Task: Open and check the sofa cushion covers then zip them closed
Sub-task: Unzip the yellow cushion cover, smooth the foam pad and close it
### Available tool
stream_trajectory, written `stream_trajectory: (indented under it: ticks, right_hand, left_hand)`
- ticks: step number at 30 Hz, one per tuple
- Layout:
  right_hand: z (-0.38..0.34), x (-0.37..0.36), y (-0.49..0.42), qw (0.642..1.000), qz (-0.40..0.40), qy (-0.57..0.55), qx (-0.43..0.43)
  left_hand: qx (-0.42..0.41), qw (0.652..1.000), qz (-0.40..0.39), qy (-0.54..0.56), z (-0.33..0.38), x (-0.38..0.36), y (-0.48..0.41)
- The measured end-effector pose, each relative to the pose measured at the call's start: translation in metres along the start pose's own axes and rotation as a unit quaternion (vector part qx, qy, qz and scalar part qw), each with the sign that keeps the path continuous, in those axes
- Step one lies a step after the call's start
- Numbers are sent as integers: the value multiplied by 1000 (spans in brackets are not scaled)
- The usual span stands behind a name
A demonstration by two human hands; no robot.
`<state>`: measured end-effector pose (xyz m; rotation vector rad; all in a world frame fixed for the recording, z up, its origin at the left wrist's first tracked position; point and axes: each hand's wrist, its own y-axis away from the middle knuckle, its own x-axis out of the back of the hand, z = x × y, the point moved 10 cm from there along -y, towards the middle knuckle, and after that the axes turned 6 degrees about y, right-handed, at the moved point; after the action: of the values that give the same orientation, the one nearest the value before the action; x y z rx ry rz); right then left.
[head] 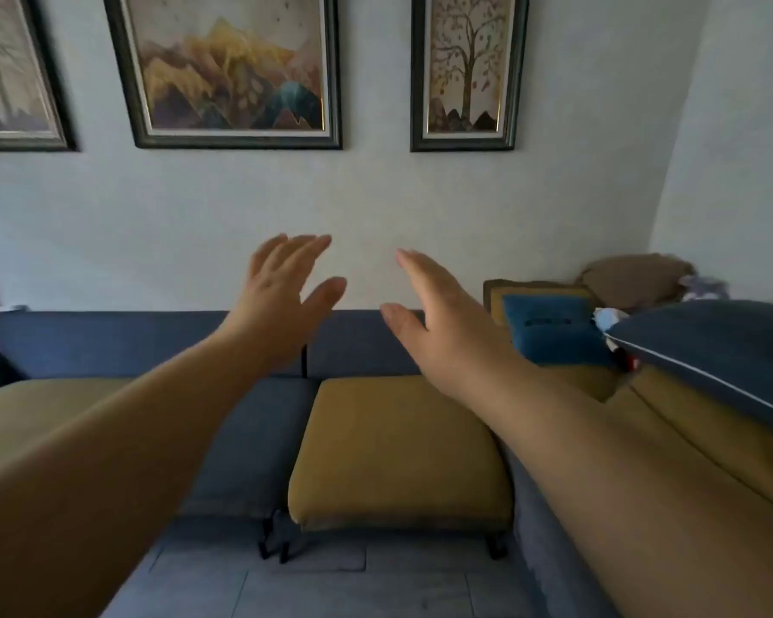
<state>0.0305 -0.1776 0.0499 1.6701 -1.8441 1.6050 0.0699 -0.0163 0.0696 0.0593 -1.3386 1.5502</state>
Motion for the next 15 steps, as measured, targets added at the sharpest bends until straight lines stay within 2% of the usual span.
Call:
stream_trajectory:
  ticks: [4, 10, 15]
  right_hand:
    - [42, -66, -31, 992, -93, 84, -19]
    - [146, -147, -110, 985, -133, 106, -21]
    - [235, -206, -200, 980, -180, 79, -27]
  left_hand:
    - [70, 995, -67, -23, -43, -76, -14]
    - [107, 989, -92, -40, -122, -183, -73]
    - [156, 978, -123, -64, -195, -268, -139]
